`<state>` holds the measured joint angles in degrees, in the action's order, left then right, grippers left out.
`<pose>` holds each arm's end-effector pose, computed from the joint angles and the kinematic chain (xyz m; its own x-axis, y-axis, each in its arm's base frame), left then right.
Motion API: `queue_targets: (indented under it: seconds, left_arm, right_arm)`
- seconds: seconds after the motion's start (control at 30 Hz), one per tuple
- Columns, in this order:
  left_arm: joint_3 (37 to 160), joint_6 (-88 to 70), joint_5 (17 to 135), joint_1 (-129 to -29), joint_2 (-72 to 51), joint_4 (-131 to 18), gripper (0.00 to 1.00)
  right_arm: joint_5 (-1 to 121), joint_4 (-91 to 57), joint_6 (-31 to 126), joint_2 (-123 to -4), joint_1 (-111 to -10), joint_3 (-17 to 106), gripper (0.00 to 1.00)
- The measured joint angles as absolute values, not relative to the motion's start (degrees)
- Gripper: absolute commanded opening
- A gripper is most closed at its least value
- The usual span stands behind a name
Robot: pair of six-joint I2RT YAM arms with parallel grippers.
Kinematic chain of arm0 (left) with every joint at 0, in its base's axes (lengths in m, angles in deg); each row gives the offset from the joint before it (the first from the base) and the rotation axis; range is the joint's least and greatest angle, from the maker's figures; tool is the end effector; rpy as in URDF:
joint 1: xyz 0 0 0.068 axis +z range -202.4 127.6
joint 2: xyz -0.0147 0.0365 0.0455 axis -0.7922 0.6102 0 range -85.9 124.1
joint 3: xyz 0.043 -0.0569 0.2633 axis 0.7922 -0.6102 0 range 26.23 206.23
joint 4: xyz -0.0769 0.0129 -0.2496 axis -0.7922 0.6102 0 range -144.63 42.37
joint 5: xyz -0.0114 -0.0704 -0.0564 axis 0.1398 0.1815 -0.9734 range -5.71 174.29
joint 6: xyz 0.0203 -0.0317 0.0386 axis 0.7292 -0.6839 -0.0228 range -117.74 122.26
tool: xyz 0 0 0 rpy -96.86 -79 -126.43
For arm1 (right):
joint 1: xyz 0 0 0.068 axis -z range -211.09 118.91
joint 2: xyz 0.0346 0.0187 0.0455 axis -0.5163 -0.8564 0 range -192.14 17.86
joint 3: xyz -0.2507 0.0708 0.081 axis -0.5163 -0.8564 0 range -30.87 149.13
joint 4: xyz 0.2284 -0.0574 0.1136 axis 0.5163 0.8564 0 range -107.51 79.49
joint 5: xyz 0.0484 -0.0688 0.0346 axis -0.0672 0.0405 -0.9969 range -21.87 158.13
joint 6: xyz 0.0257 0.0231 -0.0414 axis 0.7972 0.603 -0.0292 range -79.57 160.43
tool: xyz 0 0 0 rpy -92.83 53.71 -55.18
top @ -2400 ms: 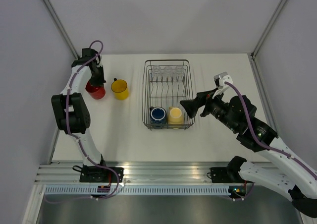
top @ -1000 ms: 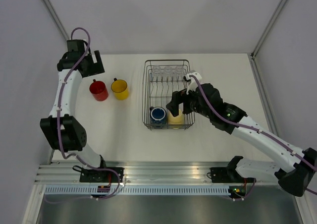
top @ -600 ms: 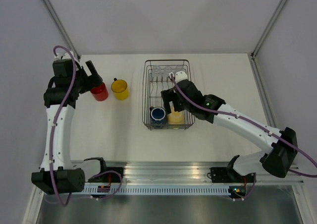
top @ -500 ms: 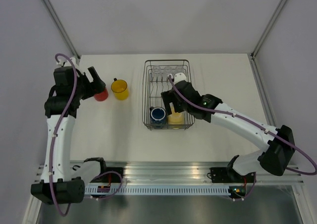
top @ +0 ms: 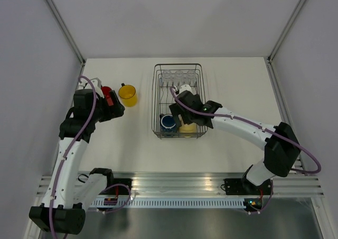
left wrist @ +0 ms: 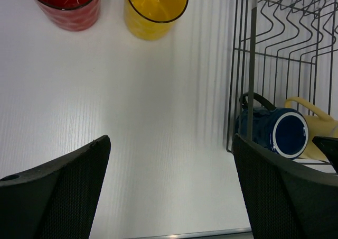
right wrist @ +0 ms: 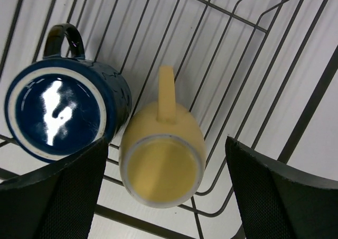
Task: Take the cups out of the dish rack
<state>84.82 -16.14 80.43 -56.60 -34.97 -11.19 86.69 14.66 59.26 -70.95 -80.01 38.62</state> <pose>0.1767 -0.0154 0.3466 -0.5935 -0.2721 -0.7574 -0.0629 0.9539 -0.2934 0.2273 0.2433 0.2687 -0.6752 -0.3091 -0.6697 -0.3872 0.9213 -0.0349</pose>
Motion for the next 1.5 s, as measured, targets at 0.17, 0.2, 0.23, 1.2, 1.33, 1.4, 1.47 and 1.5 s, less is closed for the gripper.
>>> queue_targets:
  seconds: [0.17, 0.2, 0.23, 1.2, 1.33, 1.4, 1.47, 1.5]
  left_arm:
    - [82.26, -16.14, 81.19, -56.78, -34.99, -12.04, 1.00]
    - [82.06, -16.14, 81.19, -56.78, -34.99, -12.28, 1.00]
    - [81.95, -16.14, 81.22, -56.78, -35.01, -12.52, 1.00]
    - [80.58, -16.11, 79.07, -56.78, -37.22, -14.97, 1.00]
    - [80.47, -16.11, 77.35, -56.78, -38.13, -15.82, 1.00]
    - [80.47, -16.11, 76.06, -56.78, -38.57, -16.13, 1.00]
    - [80.40, -16.11, 74.11, -56.78, -39.14, -16.74, 1.00]
    - [80.34, -16.14, 72.69, -56.78, -39.47, -17.33, 1.00]
  right_arm:
    - [87.48, 14.61, 59.39, -72.66, -80.01, 36.81, 0.93]
    - [87.50, 14.46, 59.54, -72.83, -80.01, 36.35, 0.93]
    - [87.50, 14.39, 59.61, -72.96, -79.99, 35.94, 0.93]
    - [87.50, 14.81, 60.07, -69.16, -79.40, 32.81, 0.30]
    - [87.50, 16.38, 59.89, -66.25, -79.40, 34.45, 0.28]
    - [87.50, 16.97, 59.85, -64.90, -79.40, 35.35, 0.28]
    - [87.44, 17.63, 59.68, -63.35, -79.40, 36.35, 0.26]
    - [87.44, 17.85, 59.65, -62.50, -79.40, 36.83, 0.25]
